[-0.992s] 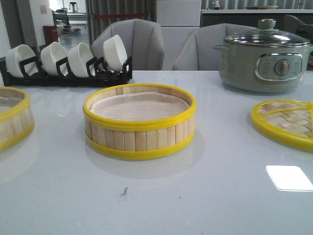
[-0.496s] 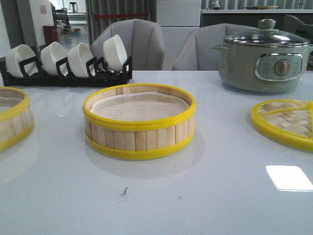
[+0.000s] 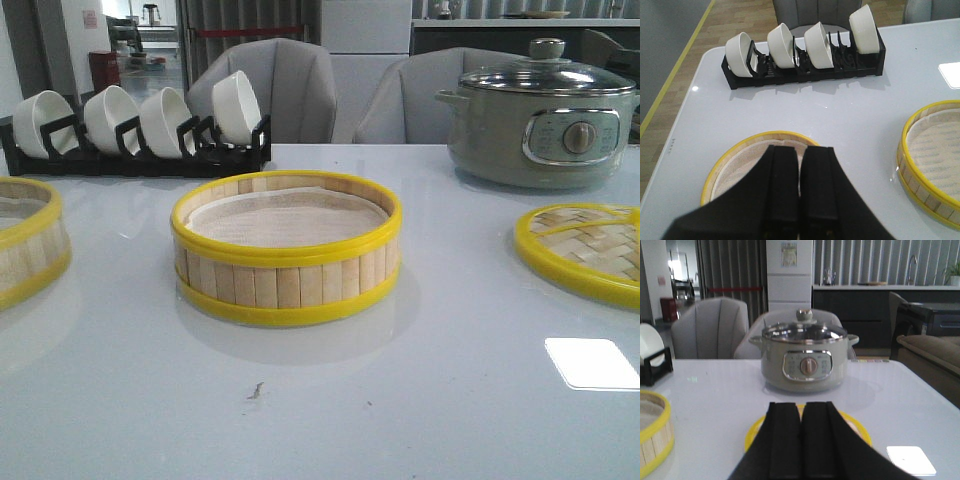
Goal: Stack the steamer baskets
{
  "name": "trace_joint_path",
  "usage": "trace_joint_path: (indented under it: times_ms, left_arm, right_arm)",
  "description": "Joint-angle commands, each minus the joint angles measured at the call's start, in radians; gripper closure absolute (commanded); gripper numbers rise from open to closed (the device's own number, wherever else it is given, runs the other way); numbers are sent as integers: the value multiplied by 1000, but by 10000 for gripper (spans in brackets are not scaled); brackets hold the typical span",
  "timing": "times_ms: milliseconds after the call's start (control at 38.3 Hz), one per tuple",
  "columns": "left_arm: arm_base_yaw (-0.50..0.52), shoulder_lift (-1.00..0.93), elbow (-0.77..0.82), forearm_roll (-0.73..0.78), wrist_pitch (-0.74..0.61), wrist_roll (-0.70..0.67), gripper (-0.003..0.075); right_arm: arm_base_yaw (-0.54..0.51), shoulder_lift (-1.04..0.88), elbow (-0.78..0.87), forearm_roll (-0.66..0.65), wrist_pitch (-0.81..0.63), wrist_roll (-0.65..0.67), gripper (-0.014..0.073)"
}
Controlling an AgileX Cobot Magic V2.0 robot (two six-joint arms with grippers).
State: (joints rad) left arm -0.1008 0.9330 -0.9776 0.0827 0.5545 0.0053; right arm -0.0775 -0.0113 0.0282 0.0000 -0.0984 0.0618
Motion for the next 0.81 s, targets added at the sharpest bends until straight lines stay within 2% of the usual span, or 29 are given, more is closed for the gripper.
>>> trace_joint_path:
  times_ms: [0,104,157,418,574,783]
  left_arm:
    - [-5,-8,-34,5,-78,2,633]
    - [-5,-8,-34,5,-79,2,633]
    - [-5,-8,-34,7,-79,2,633]
    - [-19,-8,-34,7,-63,2,633]
    - [-31,-8,-34,3,-61,2,633]
    - [-31,-8,-34,-23,-52,0,633]
  right_arm:
    - [-4,-19,-91,-13,-70,25,547]
    - [-3,40,-255,-46,194,25,547]
    - [2,104,-324,-46,281,25,547]
    - [22,614,-635,-49,456,20,547]
    - [37,768,-723,-30,439,24,547]
    - [39,790,-724,-28,340,24,547]
